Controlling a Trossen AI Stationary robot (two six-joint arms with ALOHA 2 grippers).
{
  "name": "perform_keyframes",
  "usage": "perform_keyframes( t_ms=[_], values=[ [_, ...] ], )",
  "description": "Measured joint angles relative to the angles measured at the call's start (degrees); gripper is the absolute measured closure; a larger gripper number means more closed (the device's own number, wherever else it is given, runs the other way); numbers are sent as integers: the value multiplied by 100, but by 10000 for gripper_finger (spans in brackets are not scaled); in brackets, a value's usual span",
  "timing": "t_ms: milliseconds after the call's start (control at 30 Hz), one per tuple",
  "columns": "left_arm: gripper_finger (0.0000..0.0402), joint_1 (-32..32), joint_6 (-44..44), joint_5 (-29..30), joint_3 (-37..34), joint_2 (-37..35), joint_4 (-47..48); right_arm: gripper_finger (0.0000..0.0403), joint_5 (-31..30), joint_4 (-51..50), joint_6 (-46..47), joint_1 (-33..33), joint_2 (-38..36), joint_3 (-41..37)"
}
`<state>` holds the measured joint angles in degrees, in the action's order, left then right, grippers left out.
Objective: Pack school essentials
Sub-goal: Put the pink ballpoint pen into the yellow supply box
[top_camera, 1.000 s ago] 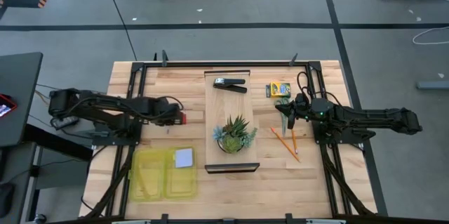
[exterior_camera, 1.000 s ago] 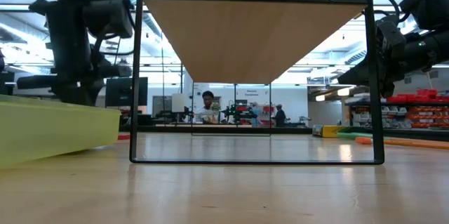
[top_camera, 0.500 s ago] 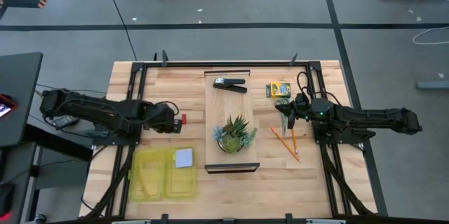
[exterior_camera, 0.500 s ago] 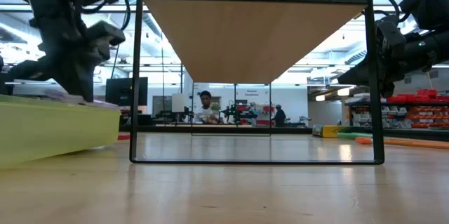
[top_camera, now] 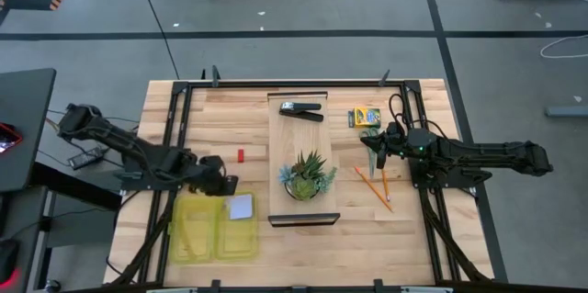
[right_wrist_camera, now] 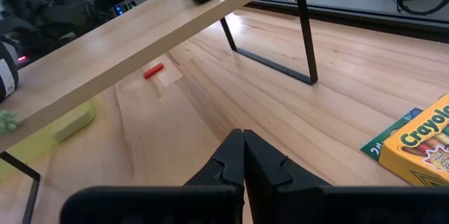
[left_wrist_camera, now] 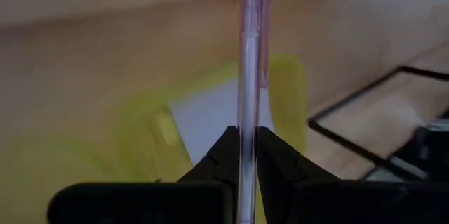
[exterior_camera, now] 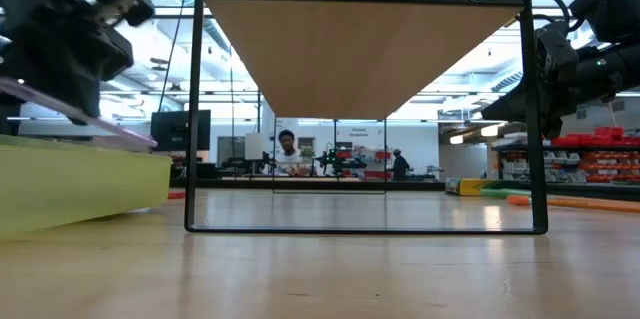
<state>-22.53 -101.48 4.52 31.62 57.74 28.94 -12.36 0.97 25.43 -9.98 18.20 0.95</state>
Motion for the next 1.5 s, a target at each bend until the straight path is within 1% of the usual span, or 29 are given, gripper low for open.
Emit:
perform_keyframes(
  t_ms=[267,400,567,767,933,1100,1267,1500],
  values=[
    [372,-1114,-1400,857,2,55,-585,393,0,0,0,0,0,1],
    [374,-1508,-1825,1013,51,295,-974,393,0,0,0,-1,-1,0],
    [374,-1817,-2084,1050,532,982,-958,393,0,0,0,0,-2,2],
    [375,-1922,-2392,1048,1313,2033,-531,393,0,0,0,-1,-1,1],
    [372,-1906,-2591,1048,2006,2876,105,393,0,0,0,-1,0,1],
    [373,-1838,-2630,1048,2493,3530,187,393,0,0,0,0,-2,1],
    [370,-1841,-2686,919,2898,4045,425,393,0,0,0,-2,-2,1],
    [370,-1806,-2695,901,3124,4353,614,393,0,0,0,-2,-1,2]
  ],
)
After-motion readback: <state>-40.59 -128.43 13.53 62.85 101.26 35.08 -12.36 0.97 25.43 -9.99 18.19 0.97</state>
